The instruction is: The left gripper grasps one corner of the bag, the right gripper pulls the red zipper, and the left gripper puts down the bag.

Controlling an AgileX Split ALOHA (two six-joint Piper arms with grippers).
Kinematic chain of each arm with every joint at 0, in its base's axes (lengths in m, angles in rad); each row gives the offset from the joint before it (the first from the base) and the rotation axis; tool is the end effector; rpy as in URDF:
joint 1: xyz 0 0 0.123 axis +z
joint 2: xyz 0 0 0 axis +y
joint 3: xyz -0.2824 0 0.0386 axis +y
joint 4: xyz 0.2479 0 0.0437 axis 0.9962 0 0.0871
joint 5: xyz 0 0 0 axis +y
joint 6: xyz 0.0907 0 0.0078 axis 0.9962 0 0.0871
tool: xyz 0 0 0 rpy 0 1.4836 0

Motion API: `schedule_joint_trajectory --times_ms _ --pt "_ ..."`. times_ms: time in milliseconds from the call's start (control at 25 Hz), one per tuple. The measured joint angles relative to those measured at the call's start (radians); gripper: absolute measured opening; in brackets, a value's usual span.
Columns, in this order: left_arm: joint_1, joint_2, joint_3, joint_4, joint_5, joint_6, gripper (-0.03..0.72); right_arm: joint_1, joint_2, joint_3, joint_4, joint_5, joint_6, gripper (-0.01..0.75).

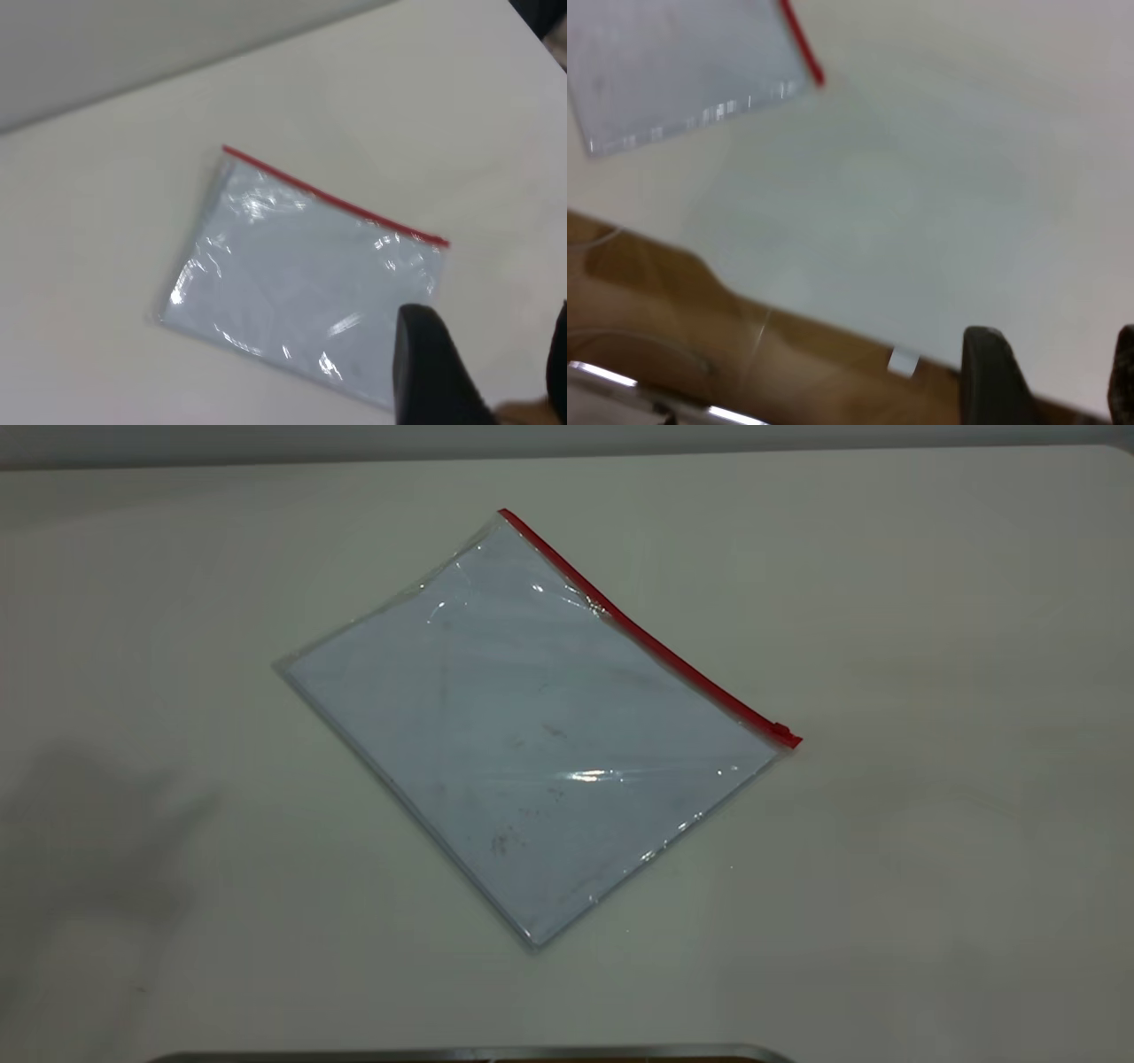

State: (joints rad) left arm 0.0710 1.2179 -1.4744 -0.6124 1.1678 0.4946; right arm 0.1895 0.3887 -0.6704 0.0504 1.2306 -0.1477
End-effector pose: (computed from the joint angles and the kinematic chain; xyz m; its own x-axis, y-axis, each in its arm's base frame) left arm 0.2268 -0.0322 0.4539 -0.5872 0.1487 -0.7957 0.4703 0.8628 -0.1858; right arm 0.0369 0.0115 0.3076 -0.7102 -0.2689 -0.6506 -0.3139 0.9482 -0.0493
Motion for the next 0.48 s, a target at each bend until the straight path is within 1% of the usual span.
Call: schedule_joint_trajectory --times_ms 120,240,480 --pt "0.0 -0.139 0.156 0.054 0.0 -0.013 0.388 0.0 -0.044 0.105 0.0 -0.042 0.048 0.359" --pt "0.0 -0.281 0.327 0.143 0.0 -0.061 0.388 0.0 -0.068 0.184 0.0 -0.086 0.076 0.359" --pt "0.0 -0.577 0.686 0.336 -0.005 -0.142 0.388 0.0 -0.074 0.191 0.0 -0.112 0.083 0.359"
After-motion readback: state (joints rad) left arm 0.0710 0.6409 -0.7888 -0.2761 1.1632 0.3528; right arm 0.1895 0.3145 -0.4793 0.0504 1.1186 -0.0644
